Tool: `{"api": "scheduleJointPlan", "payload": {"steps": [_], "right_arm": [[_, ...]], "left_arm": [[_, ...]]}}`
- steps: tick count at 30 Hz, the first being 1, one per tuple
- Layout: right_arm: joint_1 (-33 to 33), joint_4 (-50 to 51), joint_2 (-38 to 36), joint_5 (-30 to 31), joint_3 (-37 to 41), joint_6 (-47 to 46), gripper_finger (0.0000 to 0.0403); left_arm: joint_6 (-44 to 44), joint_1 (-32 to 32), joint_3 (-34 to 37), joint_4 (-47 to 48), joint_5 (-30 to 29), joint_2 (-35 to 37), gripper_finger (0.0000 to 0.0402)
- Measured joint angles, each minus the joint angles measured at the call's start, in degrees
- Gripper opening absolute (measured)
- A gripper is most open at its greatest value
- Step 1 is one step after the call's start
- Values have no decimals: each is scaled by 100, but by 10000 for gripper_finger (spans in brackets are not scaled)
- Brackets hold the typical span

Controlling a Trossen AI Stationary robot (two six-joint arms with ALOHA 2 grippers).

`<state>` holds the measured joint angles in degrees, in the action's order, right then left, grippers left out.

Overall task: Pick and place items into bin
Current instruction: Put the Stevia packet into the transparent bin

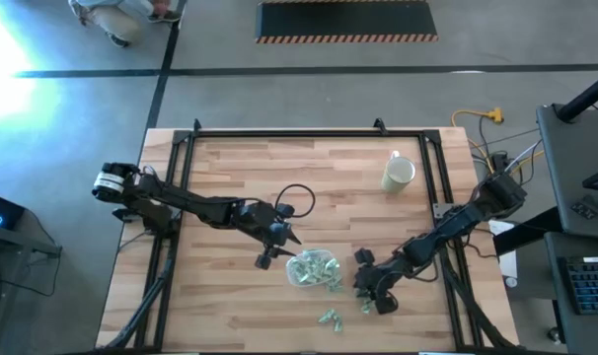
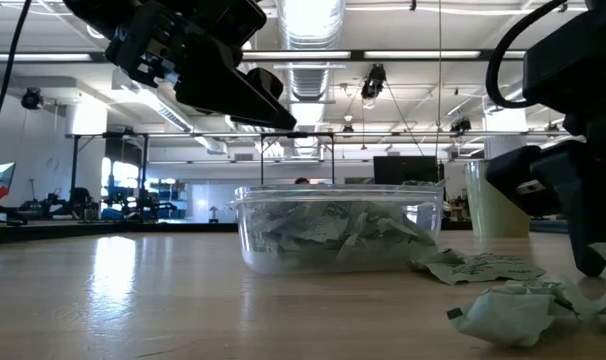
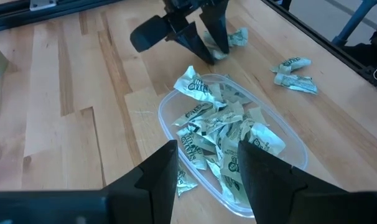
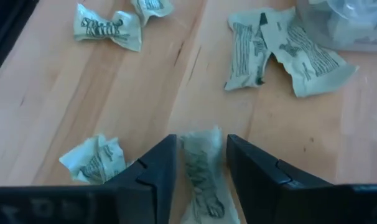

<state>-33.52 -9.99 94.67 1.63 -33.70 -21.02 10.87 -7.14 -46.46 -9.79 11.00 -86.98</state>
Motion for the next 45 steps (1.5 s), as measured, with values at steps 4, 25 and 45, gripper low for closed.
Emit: {"api": "scheduleJointPlan", "payload": {"steps": [4,25,45], "right_arm": [[2,-31,130,44,-12,8,124],[120,30,-334,1539,-279,1943,9],[924,-556,-276,1382,-998,3208,8]], "left_arm": [[0,-2,2,-17,0,0,151],[0,-1,15,-17,0,0,151],[0,-1,47,7,0,11,151]]}}
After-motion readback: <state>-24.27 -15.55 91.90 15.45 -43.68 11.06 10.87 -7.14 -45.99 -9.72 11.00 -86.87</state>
